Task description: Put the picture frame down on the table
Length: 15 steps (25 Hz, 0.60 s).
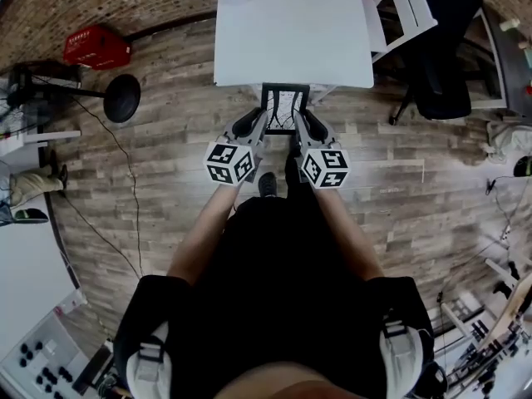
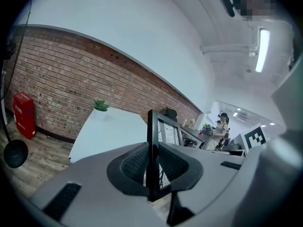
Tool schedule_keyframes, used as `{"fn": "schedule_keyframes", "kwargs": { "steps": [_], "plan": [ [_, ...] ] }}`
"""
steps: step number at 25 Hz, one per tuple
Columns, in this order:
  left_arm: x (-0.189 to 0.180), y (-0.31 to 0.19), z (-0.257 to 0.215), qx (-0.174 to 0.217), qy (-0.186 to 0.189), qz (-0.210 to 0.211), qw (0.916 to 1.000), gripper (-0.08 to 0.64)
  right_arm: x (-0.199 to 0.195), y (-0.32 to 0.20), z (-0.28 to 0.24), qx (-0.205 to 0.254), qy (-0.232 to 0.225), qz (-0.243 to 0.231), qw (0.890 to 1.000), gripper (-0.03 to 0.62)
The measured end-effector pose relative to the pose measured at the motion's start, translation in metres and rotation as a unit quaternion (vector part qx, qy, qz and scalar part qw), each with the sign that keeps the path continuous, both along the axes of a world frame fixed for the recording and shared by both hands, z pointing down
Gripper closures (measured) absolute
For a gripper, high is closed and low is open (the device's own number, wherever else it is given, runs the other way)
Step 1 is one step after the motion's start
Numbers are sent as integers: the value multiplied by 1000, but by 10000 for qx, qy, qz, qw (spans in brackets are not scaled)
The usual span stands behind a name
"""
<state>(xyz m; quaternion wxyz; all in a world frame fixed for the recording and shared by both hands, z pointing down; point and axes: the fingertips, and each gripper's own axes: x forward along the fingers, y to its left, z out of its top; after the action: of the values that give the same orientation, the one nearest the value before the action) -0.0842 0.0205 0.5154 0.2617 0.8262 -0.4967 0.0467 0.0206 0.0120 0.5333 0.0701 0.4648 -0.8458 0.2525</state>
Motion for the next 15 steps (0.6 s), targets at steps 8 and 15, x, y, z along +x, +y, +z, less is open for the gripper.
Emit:
{"fn": "schedule_keyframes", "kwargs": {
  "steps": [8,15],
  "plan": [
    [15,-50,17,-255,-18,-215,9994,483,15,-54,17,-238,18,-268,9994,520],
    [27,-82,23,-386,5,-343,9987,483,27,-87,23,-385,-183,-469,9980,520]
  ]
}}
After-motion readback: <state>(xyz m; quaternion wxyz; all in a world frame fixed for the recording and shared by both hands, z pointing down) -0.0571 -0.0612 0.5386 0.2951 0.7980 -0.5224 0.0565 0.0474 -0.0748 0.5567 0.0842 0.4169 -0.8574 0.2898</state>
